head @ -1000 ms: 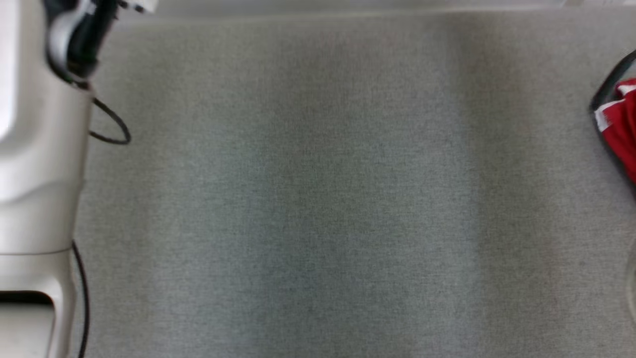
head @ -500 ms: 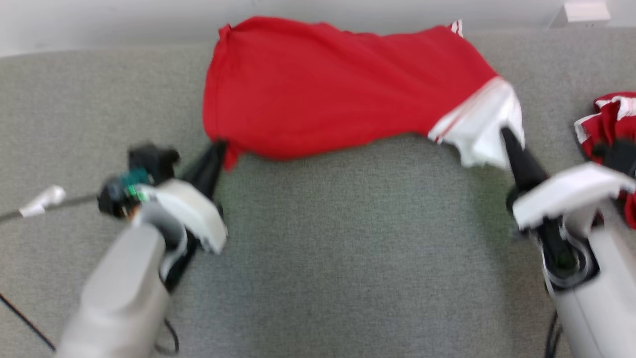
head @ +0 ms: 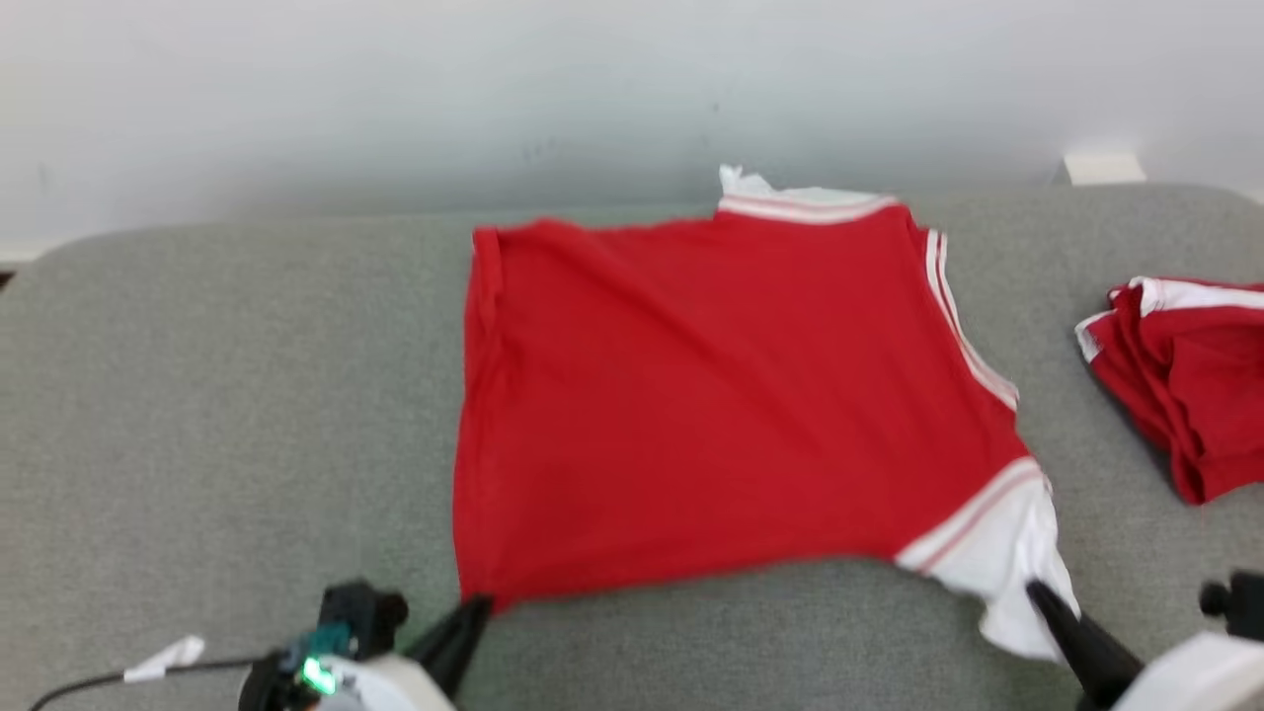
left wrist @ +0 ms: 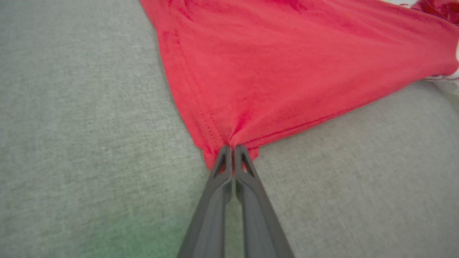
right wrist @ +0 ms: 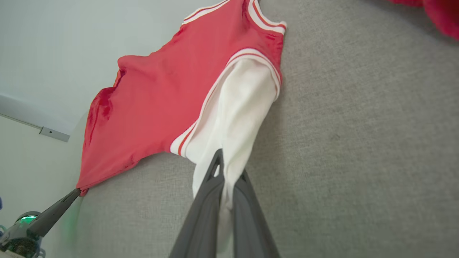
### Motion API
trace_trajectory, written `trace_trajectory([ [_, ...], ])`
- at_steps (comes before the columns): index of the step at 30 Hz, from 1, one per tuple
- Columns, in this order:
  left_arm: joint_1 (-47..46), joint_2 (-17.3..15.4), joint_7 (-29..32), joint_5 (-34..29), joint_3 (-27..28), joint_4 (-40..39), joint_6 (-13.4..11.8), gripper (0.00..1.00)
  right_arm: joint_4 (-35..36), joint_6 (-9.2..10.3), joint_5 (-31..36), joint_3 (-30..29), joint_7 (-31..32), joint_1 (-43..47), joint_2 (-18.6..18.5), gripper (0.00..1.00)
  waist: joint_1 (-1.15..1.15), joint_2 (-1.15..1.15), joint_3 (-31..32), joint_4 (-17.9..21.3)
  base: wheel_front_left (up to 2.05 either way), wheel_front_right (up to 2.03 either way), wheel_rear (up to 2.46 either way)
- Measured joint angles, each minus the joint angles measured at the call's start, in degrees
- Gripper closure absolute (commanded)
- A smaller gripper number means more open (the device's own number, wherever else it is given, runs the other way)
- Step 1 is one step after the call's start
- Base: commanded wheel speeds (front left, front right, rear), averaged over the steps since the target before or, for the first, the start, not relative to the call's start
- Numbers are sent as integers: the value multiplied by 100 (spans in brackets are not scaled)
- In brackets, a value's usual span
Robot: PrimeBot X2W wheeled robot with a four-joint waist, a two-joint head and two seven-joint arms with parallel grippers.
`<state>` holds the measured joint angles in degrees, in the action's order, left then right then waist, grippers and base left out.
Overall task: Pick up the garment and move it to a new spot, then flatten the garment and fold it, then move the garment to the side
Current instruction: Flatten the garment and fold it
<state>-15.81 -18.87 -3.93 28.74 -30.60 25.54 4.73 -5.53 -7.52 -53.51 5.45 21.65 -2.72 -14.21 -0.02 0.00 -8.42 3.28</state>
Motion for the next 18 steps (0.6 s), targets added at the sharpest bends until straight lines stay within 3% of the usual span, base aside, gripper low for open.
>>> trace_trajectory([
  [8, 1810, -758, 981, 107, -127, -2276, -666, 100, 1337, 0, 47, -739, 757, 1732, 103, 100, -1, 0, 482, -113, 0, 0, 0],
  [13, 2566, -905, 1339, 248, -132, -3239, -1063, 100, 1735, 1, 114, -1127, 1032, 2360, 387, 100, 0, 0, 555, -189, 0, 0, 0],
  [18, 2756, -1012, 1564, 339, -142, -3650, -1183, 100, 1990, 1, 198, -1236, 1279, 2609, 659, 100, 0, 0, 587, -226, 0, 0, 0],
])
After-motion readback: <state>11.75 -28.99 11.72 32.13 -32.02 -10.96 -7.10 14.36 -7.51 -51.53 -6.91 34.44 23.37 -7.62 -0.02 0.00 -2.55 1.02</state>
